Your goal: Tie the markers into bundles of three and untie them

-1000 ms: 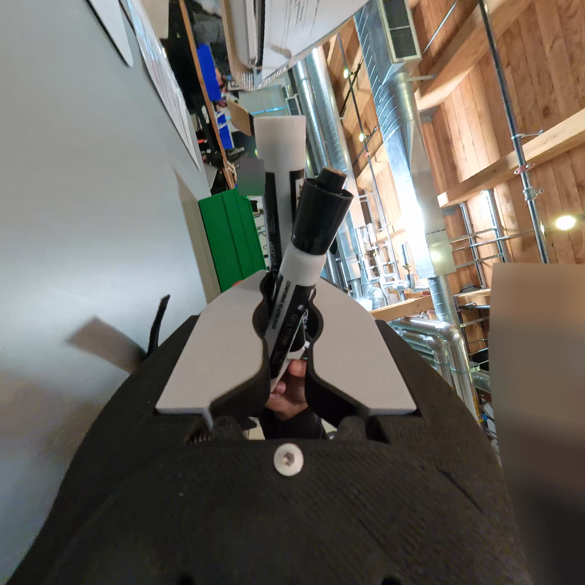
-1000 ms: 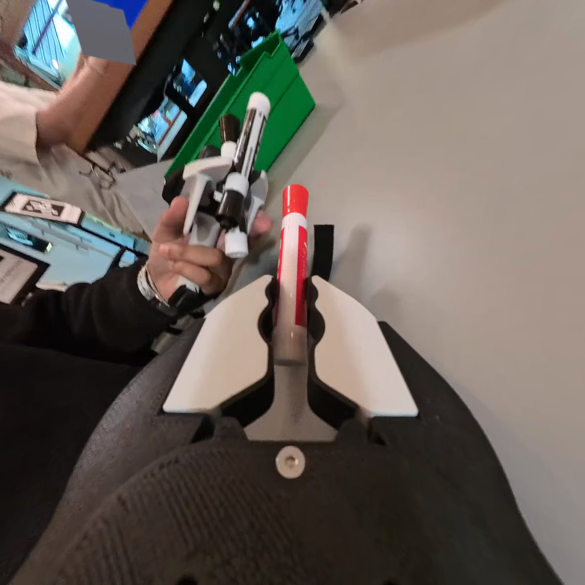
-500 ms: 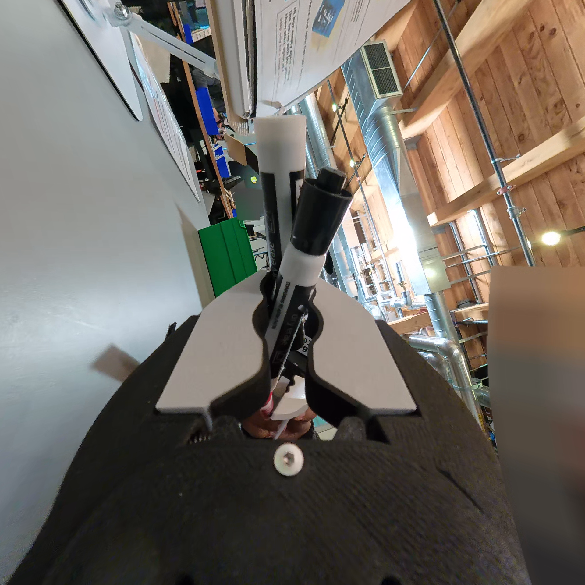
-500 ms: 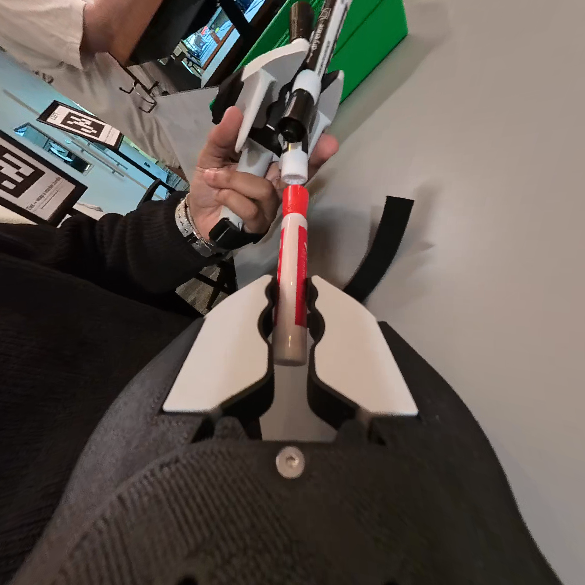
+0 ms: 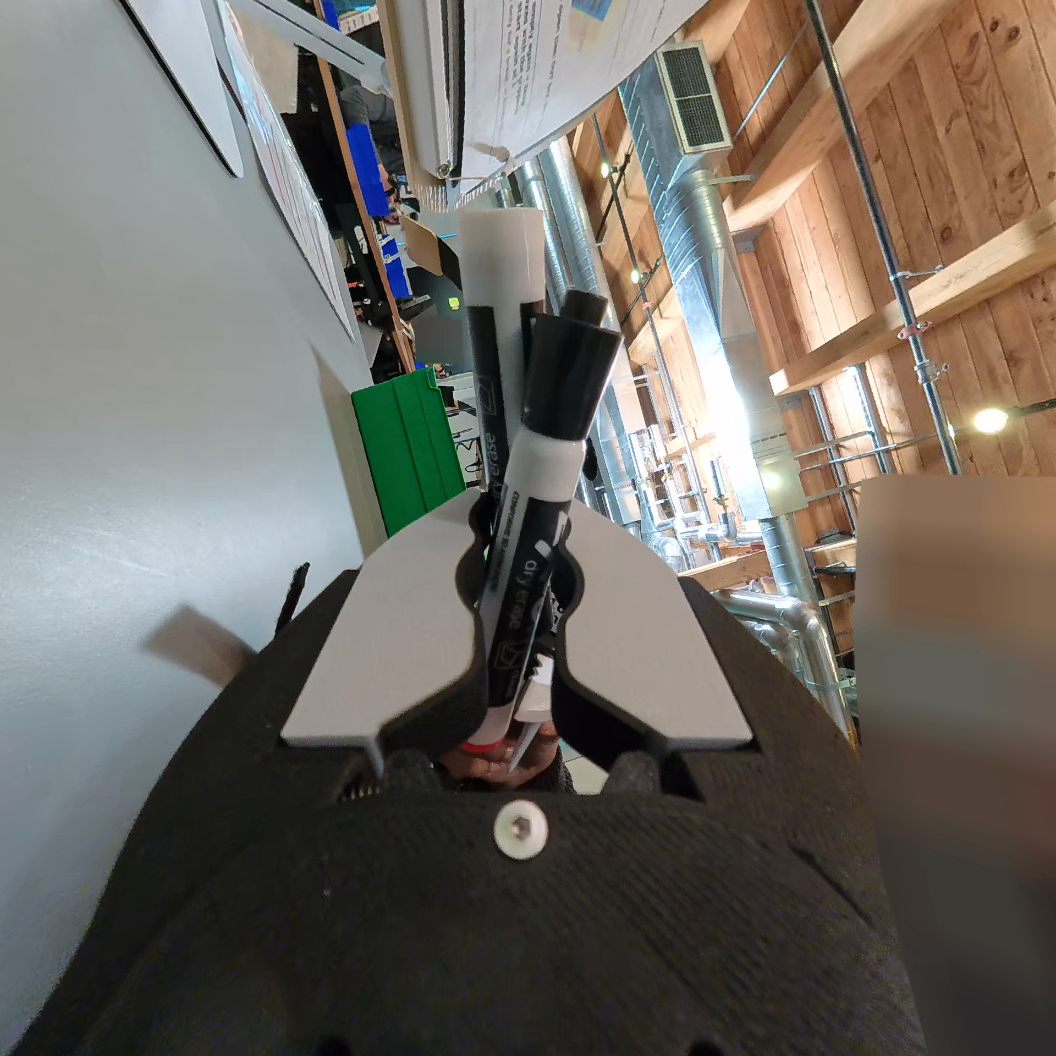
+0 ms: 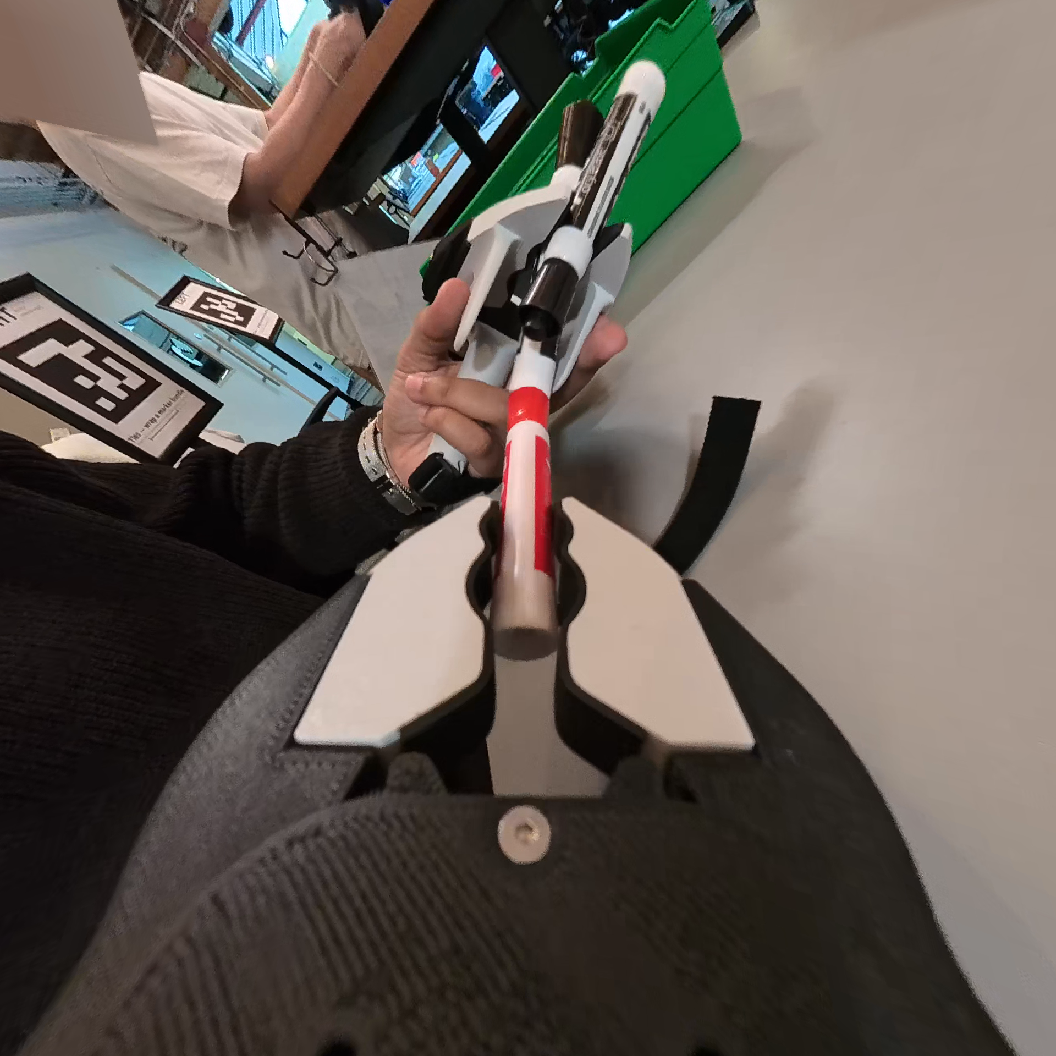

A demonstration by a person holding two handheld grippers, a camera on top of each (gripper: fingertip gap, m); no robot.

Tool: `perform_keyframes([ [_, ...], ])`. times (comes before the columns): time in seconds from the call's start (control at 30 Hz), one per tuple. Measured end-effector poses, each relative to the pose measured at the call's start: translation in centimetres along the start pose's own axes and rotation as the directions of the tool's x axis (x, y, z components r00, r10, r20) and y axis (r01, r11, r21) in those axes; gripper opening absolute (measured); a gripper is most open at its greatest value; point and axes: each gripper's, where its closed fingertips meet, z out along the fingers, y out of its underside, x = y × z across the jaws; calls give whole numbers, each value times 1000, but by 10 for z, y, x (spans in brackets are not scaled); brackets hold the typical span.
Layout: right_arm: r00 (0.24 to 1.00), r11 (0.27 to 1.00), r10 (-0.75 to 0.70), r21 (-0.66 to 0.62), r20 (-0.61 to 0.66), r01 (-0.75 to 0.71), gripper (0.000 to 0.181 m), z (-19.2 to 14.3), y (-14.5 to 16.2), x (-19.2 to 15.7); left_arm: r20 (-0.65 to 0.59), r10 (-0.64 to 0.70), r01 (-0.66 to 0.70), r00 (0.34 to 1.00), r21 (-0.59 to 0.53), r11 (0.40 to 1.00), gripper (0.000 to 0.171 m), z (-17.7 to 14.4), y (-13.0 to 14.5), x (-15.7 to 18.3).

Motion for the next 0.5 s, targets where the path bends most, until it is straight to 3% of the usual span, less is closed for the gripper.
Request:
perform_keyframes([
  [0.5, 999, 1000, -10, 9, -40, 10, 18, -9, -5, 10, 17, -5, 5, 1000, 27, 1000, 20, -2, -5, -3],
])
